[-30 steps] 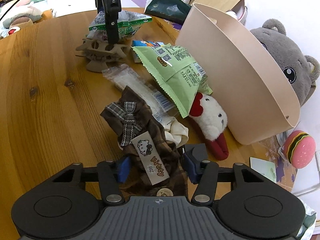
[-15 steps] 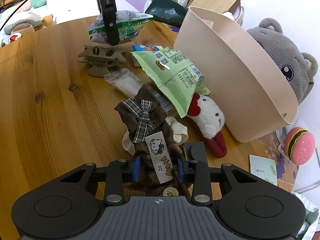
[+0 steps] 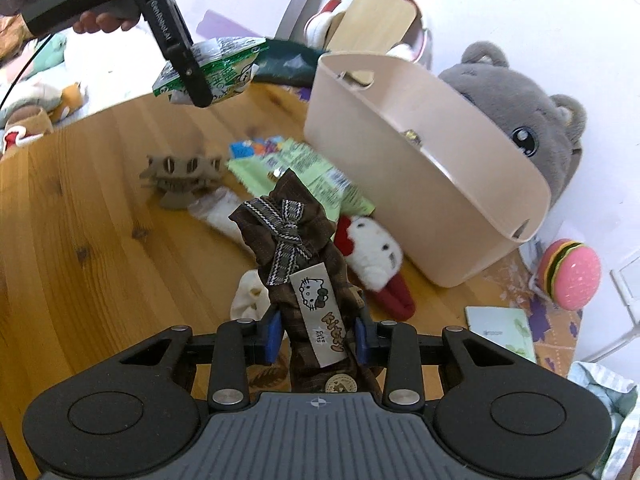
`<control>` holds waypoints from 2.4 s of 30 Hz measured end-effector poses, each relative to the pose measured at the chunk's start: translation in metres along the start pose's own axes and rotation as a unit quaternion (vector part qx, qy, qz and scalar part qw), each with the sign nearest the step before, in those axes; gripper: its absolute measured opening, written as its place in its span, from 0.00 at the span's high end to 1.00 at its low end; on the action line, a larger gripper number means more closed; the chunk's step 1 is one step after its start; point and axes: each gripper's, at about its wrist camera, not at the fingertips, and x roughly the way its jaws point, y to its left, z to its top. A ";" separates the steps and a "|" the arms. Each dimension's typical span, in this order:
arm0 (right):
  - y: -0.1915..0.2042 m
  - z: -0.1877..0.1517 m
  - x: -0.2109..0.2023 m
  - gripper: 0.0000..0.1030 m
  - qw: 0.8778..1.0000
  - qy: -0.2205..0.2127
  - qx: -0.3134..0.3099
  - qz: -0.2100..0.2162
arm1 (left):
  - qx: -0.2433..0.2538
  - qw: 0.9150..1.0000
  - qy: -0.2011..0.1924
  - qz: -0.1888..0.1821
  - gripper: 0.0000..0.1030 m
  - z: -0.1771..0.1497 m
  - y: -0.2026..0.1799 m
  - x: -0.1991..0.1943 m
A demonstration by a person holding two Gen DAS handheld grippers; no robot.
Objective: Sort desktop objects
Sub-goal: 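Carry the white snack bag and brown plush bag with both tools over the basket, then open both tools to drop the snack bag and plush bag into the basket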
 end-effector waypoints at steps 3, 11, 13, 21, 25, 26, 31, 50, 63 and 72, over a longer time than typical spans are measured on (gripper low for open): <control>-0.005 0.006 -0.008 0.67 1.000 -0.010 0.005 -0.007 | 0.013 1.000 -0.012 0.002 0.44 0.006 -0.003 -0.010; -0.022 0.021 -0.021 0.67 0.999 -0.033 0.012 -0.035 | 0.034 0.998 -0.049 0.012 0.44 0.032 -0.012 -0.033; -0.027 0.024 -0.023 0.67 0.998 -0.038 0.012 -0.040 | 0.039 0.997 -0.058 0.015 0.44 0.040 -0.015 -0.038; -0.058 0.046 -0.032 0.67 0.995 -0.069 0.034 -0.068 | 0.066 0.993 -0.092 0.028 0.44 0.077 -0.032 -0.050; -0.080 0.058 -0.034 0.67 0.992 -0.084 0.048 -0.082 | 0.072 0.992 -0.103 0.033 0.44 0.097 -0.040 -0.048; -0.085 0.060 -0.034 0.67 0.991 -0.087 0.052 -0.085 | 0.072 0.991 -0.104 0.034 0.44 0.103 -0.042 -0.046; -0.109 0.074 -0.030 0.67 0.988 -0.101 0.065 -0.098 | 0.069 0.991 -0.110 0.039 0.44 0.130 -0.048 -0.034; -0.163 0.113 0.048 0.67 0.988 -0.094 0.092 -0.081 | -0.019 0.990 -0.082 0.113 0.44 0.189 -0.050 0.050; -0.168 0.112 0.123 0.67 0.989 -0.012 0.133 -0.055 | -0.039 0.988 -0.007 0.149 0.43 0.183 -0.044 0.113; -0.165 0.105 0.146 0.52 0.988 0.036 0.139 -0.053 | -0.045 0.988 0.002 0.148 0.32 0.175 -0.038 0.116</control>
